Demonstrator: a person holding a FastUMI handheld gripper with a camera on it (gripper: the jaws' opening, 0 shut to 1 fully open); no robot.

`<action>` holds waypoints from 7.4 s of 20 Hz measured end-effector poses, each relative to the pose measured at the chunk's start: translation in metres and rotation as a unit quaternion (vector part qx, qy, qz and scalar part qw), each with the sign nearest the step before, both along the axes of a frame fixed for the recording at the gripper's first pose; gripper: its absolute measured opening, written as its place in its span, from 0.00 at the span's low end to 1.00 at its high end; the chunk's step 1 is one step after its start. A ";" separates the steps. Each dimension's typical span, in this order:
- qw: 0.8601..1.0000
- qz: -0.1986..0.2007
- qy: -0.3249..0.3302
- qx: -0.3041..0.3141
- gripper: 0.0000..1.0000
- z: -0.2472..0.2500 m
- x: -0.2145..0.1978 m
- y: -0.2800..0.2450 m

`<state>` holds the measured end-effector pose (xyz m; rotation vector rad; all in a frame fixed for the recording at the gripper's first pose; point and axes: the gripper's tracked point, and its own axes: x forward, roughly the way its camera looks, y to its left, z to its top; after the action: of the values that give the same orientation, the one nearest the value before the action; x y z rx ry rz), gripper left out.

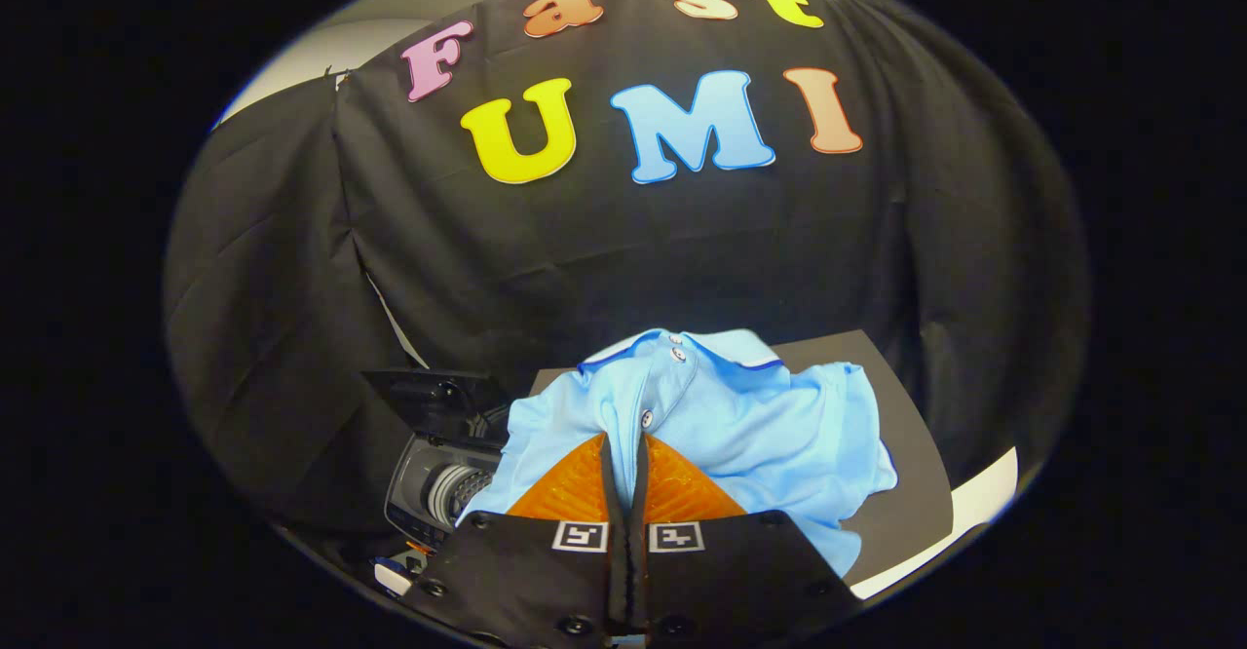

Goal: Put the clothes into the washing machine and then close the washing machine lid.

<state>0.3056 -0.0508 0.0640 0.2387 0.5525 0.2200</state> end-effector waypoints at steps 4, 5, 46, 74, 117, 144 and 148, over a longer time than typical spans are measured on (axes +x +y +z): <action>1.000 0.004 -0.023 0.006 0.01 0.019 0.004 0.007; 1.000 0.006 -0.026 0.008 0.01 0.024 0.005 0.008; 0.970 0.210 -0.108 0.066 0.01 0.122 -0.011 0.304; 0.985 0.170 -0.001 0.028 0.01 -0.004 0.013 0.382; 0.986 0.110 0.121 -0.031 0.01 -0.219 0.045 0.427; 0.966 0.108 0.204 -0.113 0.98 -0.310 0.032 0.440; 0.969 0.101 0.199 -0.103 0.98 -0.301 0.032 0.435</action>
<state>0.3380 0.3846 -0.2368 0.0204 0.9941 0.3128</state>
